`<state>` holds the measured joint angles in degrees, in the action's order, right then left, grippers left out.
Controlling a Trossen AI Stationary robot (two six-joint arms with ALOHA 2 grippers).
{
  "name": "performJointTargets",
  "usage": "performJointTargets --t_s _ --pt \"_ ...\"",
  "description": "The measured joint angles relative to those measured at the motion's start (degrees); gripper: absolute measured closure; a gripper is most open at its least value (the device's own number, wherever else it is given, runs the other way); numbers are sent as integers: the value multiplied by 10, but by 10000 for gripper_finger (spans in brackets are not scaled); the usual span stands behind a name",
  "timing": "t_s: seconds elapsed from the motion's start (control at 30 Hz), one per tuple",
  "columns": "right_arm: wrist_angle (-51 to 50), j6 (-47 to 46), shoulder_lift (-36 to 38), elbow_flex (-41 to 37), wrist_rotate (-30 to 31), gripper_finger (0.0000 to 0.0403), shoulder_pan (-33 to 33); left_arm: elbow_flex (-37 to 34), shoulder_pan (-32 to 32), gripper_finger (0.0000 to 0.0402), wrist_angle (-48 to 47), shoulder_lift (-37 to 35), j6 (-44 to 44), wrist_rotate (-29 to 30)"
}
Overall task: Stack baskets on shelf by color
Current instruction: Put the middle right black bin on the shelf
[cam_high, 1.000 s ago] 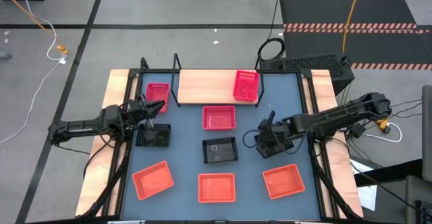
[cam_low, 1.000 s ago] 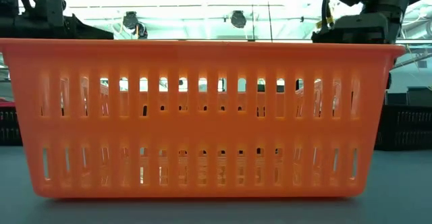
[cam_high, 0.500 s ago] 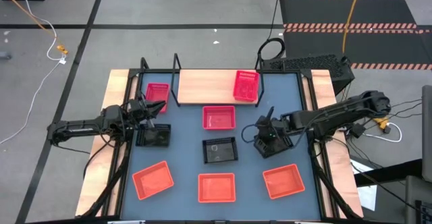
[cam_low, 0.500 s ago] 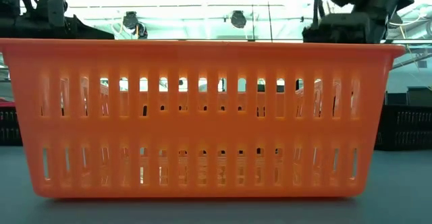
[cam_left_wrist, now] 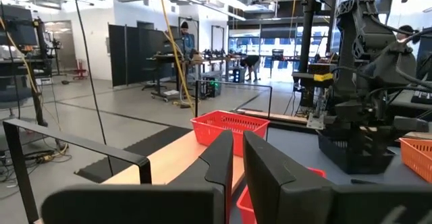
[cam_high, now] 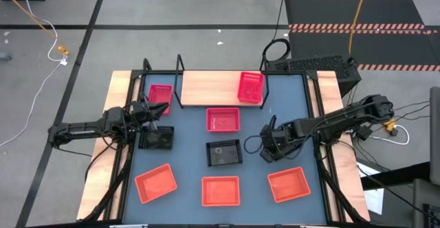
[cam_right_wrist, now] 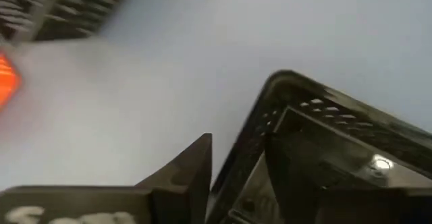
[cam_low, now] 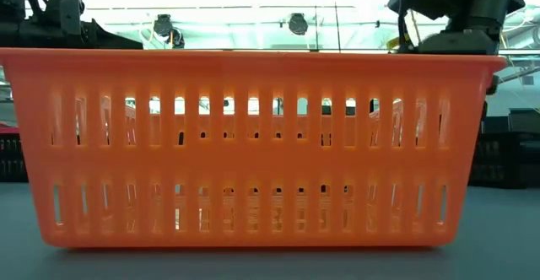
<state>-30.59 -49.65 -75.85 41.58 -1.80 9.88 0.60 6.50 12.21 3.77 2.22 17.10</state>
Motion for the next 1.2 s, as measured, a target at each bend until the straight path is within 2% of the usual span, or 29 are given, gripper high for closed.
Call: performJointTargets --t_s 0.23,0.33,0.43,0.53,0.63,0.73,0.8,0.87,0.97,1.07,1.13,1.2 --pt "-87 14 16 0 5 387 0 0 0 364 0 0 0 0" --pt "-120 23 36 15 24 392 0 0 0 364 1 0 -2 0" --pt "-203 35 61 62 88 398 0 0 0 364 0 0 -10 0" --pt "-294 72 82 132 184 400 -6 0 -2 364 -2 0 -12 -5" --pt "-339 151 90 220 282 400 -28 0 -7 364 -4 0 -13 -6" --pt "-311 276 90 299 359 401 -59 0 -9 364 -4 0 -11 -6" --pt "-231 393 89 333 380 401 -90 0 -9 364 -2 0 -6 -6" --pt "-109 514 87 348 362 401 -127 0 -9 364 4 0 6 -6" --pt "63 621 69 349 281 402 -186 0 -9 364 18 0 27 -6" --pt "166 629 23 349 179 402 -239 0 -9 364 19 0 53 -6" --pt "202 626 -20 349 105 402 -265 0 -9 364 18 0 71 -7" --pt "228 620 -69 348 60 402 -281 0 -9 364 18 0 84 -7"
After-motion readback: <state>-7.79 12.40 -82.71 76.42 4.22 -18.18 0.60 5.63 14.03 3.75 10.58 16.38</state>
